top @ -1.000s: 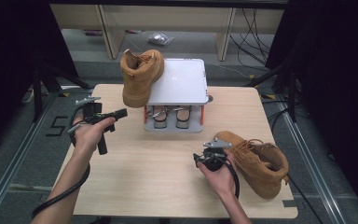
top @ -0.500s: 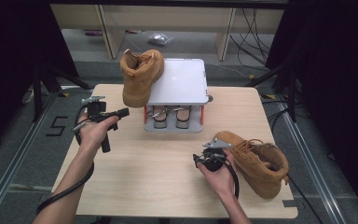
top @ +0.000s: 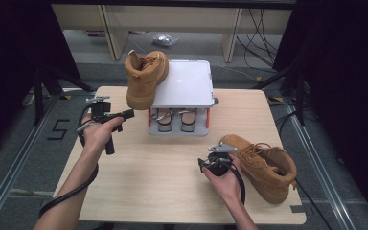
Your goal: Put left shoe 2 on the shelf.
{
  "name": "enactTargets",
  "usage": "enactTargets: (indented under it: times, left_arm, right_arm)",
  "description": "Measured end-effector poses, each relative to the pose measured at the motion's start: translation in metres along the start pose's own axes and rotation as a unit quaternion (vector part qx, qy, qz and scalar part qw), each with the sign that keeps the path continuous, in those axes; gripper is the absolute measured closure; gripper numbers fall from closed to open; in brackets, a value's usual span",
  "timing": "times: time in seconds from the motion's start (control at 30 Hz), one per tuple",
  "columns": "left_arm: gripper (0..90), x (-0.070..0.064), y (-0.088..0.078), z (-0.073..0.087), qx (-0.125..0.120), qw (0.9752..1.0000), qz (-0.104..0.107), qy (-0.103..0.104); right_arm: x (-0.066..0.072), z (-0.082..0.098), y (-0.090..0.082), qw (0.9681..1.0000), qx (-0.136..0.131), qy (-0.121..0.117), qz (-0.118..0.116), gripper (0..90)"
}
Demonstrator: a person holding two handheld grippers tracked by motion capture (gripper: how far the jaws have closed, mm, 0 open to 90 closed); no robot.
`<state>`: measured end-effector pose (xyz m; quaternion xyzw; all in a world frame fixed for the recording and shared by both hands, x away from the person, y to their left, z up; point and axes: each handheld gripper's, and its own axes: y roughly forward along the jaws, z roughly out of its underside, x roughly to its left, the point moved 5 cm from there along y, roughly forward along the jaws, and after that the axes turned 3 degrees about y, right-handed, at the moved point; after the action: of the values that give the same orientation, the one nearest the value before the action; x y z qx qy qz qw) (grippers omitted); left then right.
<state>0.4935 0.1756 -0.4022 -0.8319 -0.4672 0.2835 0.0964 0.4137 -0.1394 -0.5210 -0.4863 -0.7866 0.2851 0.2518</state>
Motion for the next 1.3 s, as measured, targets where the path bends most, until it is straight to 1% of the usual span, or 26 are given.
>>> enactTargets:
  times: [0.03, 0.1, 0.13, 0.17, 0.23, 0.37, 0.4, 0.43, 0.47, 0.57, 0.6, 0.63, 0.7, 0.77, 0.8, 0.83, 0.9, 0.93, 0.97, 1.03, 1.07, 1.1, 1.13, 1.23, 1.27, 1.3]
  left_arm:
    - [89.9, -0.001, 0.001, 0.000, -0.002, 1.0000, 0.001, 0.000]
    - [89.8, -0.002, 0.002, -0.001, 0.004, 1.0000, 0.004, -0.004]
    - [89.9, -0.003, 0.003, -0.001, 0.006, 0.9999, 0.007, -0.006]
    - [89.8, -0.004, 0.004, -0.001, 0.007, 0.9999, 0.010, -0.008]
    - [89.9, -0.005, 0.005, -0.003, 0.008, 0.9999, 0.009, -0.005]
    - [89.9, -0.007, 0.008, -0.006, 0.012, 0.9999, 0.009, -0.003]
    - [89.8, -0.007, 0.008, -0.006, 0.012, 0.9999, 0.008, -0.003]
    - [89.8, -0.007, 0.009, -0.007, 0.014, 0.9999, 0.008, -0.002]
    - [89.8, -0.007, 0.010, -0.008, 0.015, 0.9999, 0.008, -0.002]
    - [89.9, -0.008, 0.012, -0.009, 0.019, 0.9998, 0.009, -0.003]
    - [89.8, -0.008, 0.013, -0.010, 0.018, 0.9998, 0.008, -0.003]
    - [89.9, -0.008, 0.014, -0.011, 0.018, 0.9998, 0.008, -0.004]
    - [89.8, -0.008, 0.014, -0.014, 0.018, 0.9998, 0.005, -0.002]
    - [89.9, -0.008, 0.015, -0.017, 0.022, 0.9998, 0.004, -0.001]
    - [89.8, -0.008, 0.016, -0.018, 0.022, 0.9997, 0.004, -0.002]
    - [89.9, -0.008, 0.017, -0.018, 0.027, 0.9996, 0.004, 0.001]
    - [89.8, -0.008, 0.019, -0.019, 0.030, 0.9995, 0.006, 0.000]
    - [89.9, -0.008, 0.019, -0.019, 0.033, 0.9994, 0.006, 0.001]
    - [89.8, -0.008, 0.020, -0.020, 0.034, 0.9994, 0.006, 0.001]
    - [89.8, -0.009, 0.021, -0.021, 0.035, 0.9993, 0.007, 0.000]
    - [89.8, -0.010, 0.022, -0.022, 0.035, 0.9993, 0.007, 0.000]
    - [89.8, -0.010, 0.022, -0.023, 0.036, 0.9993, 0.007, 0.001]
    - [89.9, -0.010, 0.023, -0.024, 0.036, 0.9993, 0.006, 0.000]
    - [89.8, -0.011, 0.024, -0.026, 0.039, 0.9992, 0.004, 0.001]
    - [89.8, -0.011, 0.025, -0.026, 0.039, 0.9992, 0.006, 0.000]
    - [89.8, -0.011, 0.026, -0.026, 0.042, 0.9991, 0.006, 0.000]
  right_arm:
    - [0.000, 0.000, 0.000, 1.0000, 0.000, 0.005, 0.000, 50.4]
    - [-0.002, -0.001, 0.001, 1.0000, -0.004, -0.007, -0.001, 50.4]
    - [-0.001, 0.000, 0.000, 1.0000, 0.001, -0.001, 0.000, 50.4]
    - [-0.001, 0.000, 0.000, 1.0000, -0.001, 0.000, -0.002, 50.4]
    - [-0.001, -0.001, 0.001, 1.0000, -0.004, -0.005, -0.003, 50.4]
    - [-0.001, 0.000, -0.001, 1.0000, 0.001, -0.001, 0.000, 50.4]
    - [-0.002, -0.001, -0.001, 1.0000, -0.003, -0.003, 0.000, 50.4]
    - [-0.001, -0.001, 0.000, 1.0000, -0.008, 0.000, -0.004, 50.4]
    - [-0.002, -0.001, 0.001, 0.9999, -0.007, -0.005, -0.006, 50.4]
    - [-0.002, -0.001, 0.000, 1.0000, -0.003, -0.001, -0.002, 50.4]
    - [-0.002, -0.001, 0.000, 1.0000, -0.007, -0.005, -0.002, 50.4]
    - [-0.002, 0.000, -0.001, 1.0000, -0.003, -0.003, 0.001, 50.4]
    - [-0.002, 0.000, -0.001, 1.0000, -0.003, -0.003, 0.001, 50.4]
    - [-0.001, -0.001, 0.000, 0.9999, -0.008, -0.001, -0.008, 50.4]
    - [-0.002, -0.001, 0.001, 0.9999, -0.010, -0.008, -0.010, 50.4]
    - [-0.002, -0.001, 0.000, 0.9999, -0.008, -0.006, -0.008, 50.4]
    - [-0.002, -0.001, -0.001, 1.0000, -0.002, 0.001, -0.003, 50.3]
    - [-0.003, -0.001, -0.001, 1.0000, -0.006, -0.007, 0.000, 50.3]
    - [-0.004, -0.002, 0.000, 0.9999, -0.008, -0.014, -0.003, 50.4]
    - [-0.003, -0.002, 0.001, 0.9998, -0.009, -0.012, -0.008, 50.3]
    - [-0.004, -0.002, 0.001, 0.9997, -0.012, -0.018, -0.006, 50.3]
    - [-0.004, -0.002, -0.001, 0.9998, -0.011, -0.018, -0.001, 50.3]
    - [-0.003, -0.002, -0.001, 0.9999, -0.007, -0.012, 0.000, 50.3]
    - [-0.004, -0.002, -0.001, 0.9999, -0.008, -0.013, -0.002, 50.3]
    - [-0.003, -0.001, -0.001, 1.0000, -0.005, -0.003, -0.001, 50.3]
    - [-0.003, -0.002, -0.001, 1.0000, -0.006, -0.006, -0.001, 50.3]
